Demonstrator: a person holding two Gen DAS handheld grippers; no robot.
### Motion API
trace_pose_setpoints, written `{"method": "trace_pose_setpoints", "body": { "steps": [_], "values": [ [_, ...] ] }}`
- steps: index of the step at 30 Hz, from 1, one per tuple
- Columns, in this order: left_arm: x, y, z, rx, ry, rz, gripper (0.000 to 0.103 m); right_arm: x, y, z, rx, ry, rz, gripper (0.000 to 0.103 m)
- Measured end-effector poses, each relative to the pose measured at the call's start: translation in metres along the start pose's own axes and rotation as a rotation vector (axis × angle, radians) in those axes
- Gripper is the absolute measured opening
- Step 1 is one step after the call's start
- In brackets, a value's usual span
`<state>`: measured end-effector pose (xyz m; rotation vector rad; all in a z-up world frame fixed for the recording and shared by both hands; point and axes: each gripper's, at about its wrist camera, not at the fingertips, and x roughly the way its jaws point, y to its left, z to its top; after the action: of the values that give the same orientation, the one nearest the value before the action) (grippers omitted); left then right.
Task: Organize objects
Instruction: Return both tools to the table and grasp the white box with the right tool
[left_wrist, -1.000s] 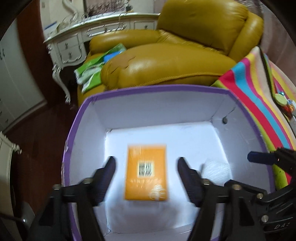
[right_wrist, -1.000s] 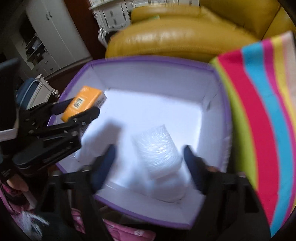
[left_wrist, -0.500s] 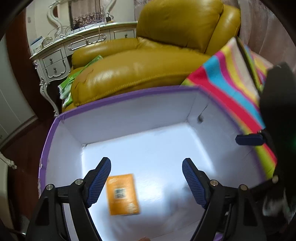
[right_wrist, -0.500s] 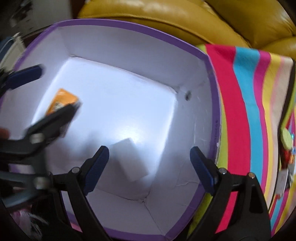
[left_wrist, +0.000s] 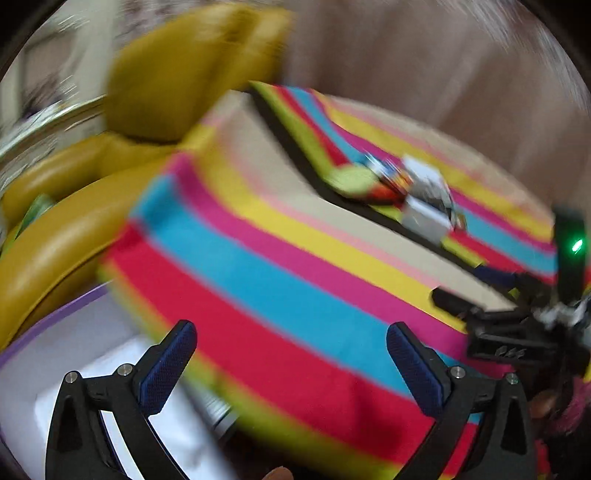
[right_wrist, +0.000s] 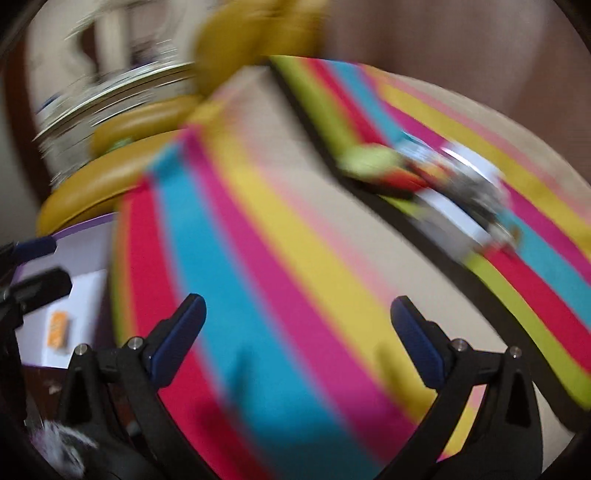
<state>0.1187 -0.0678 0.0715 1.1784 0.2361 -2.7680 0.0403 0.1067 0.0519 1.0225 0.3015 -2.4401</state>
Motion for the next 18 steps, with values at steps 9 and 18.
{"method": "trace_pose_setpoints", "body": {
  "steps": [9, 18],
  "values": [
    [0.125, -0.094, 0.043, 0.216, 0.094, 0.089, 0.103, 0.030, -0.108, 0.010, 0.107, 0.055, -0.120, 0.101],
    [0.151, -0.071, 0.053, 0.110, 0.131, 0.016, 0.103, 0.096, -0.119, 0.062, 0.008, 0.075, -0.104, 0.101]
  ]
}}
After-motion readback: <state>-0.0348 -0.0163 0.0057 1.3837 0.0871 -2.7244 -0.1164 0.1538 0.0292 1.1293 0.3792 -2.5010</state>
